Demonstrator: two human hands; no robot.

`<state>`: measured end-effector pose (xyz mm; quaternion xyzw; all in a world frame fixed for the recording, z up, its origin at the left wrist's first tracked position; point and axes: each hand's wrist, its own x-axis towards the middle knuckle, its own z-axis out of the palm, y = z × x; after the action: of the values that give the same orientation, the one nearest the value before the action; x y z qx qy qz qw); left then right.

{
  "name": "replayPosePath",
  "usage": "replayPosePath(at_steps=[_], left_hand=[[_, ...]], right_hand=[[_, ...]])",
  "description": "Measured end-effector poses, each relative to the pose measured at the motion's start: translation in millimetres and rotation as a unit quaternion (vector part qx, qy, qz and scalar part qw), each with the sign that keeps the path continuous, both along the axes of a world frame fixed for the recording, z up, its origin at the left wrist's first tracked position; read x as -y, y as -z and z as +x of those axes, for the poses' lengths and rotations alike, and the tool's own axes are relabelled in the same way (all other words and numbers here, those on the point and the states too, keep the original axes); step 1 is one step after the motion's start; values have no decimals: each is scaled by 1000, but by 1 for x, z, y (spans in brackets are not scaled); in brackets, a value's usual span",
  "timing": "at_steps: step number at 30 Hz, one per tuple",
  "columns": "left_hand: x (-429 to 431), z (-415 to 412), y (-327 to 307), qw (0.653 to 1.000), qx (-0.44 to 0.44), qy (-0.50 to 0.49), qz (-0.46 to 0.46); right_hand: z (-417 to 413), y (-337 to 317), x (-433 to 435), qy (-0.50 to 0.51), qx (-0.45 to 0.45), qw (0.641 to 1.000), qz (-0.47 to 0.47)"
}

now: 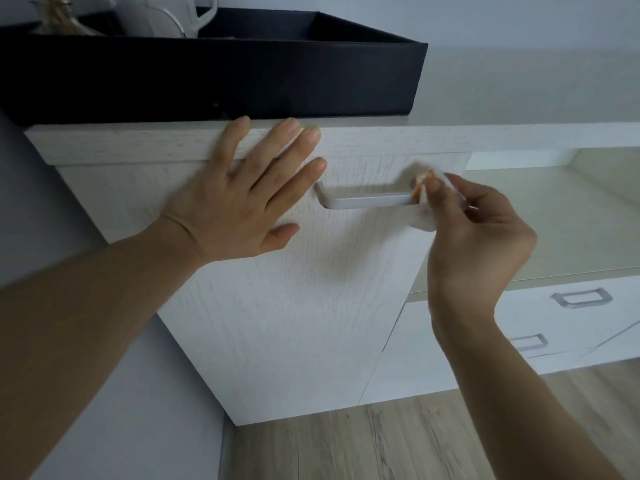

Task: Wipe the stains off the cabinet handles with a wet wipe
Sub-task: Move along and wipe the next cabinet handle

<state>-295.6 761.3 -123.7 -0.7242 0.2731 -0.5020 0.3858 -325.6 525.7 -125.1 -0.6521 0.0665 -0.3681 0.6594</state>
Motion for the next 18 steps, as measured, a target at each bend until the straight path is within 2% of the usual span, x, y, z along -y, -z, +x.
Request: replayPosePath(at_steps=[11, 15, 18], left_hand=[[-1, -1, 3, 999, 9, -33, -2], [3, -14, -1, 997, -51, -48, -21], [6, -31, -11, 989, -134, -36, -52]], right_hand=[[-15, -7, -18, -47, -25, 985, -165], [-26, -17, -39, -119, -43, 971, -203], [-30, -29, -39, -161, -73, 966, -188]])
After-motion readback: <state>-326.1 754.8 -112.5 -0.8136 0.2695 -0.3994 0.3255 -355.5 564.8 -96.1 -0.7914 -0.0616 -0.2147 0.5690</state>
